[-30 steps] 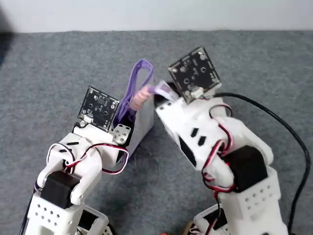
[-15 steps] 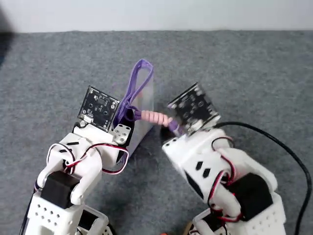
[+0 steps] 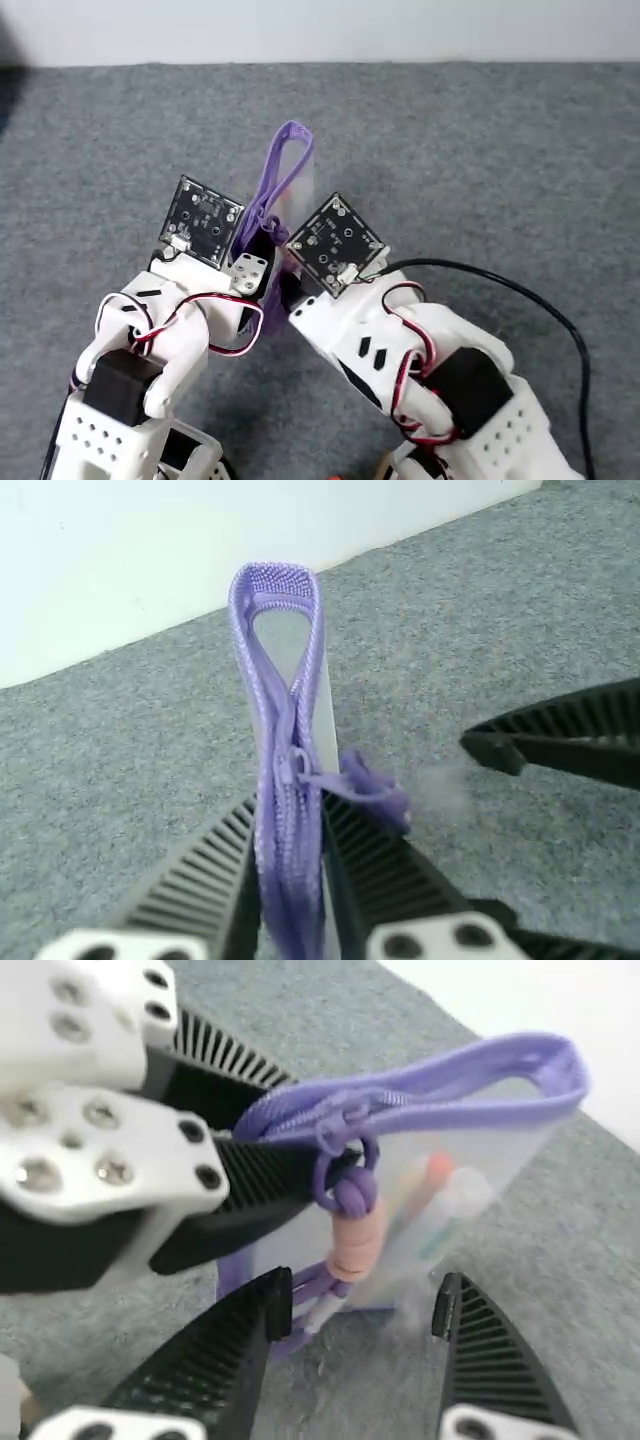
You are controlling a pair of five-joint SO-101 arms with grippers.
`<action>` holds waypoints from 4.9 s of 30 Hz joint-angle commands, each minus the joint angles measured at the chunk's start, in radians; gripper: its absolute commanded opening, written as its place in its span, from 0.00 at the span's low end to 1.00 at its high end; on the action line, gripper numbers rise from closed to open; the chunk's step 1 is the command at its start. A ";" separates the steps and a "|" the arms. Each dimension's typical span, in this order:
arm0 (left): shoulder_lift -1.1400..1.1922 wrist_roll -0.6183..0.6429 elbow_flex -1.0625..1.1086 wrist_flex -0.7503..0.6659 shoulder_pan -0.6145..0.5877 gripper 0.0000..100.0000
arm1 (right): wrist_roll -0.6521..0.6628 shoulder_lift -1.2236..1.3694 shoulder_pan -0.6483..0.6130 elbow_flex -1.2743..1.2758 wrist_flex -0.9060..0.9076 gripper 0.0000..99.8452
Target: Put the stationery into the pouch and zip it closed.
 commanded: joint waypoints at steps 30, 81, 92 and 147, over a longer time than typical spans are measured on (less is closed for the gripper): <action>0.000 -0.012 -0.027 -0.015 0.006 0.01 | 0.244 0.136 0.171 0.006 -0.358 0.01; -0.199 -0.011 -0.099 0.204 -0.046 0.01 | 0.021 0.114 -0.038 0.005 -0.162 0.24; -0.199 -0.012 -0.099 0.204 -0.049 0.01 | 0.028 0.133 -0.116 0.005 -0.188 0.20; -0.209 -0.035 -0.101 0.204 -0.049 0.01 | 0.218 0.438 0.228 -0.201 -0.182 0.04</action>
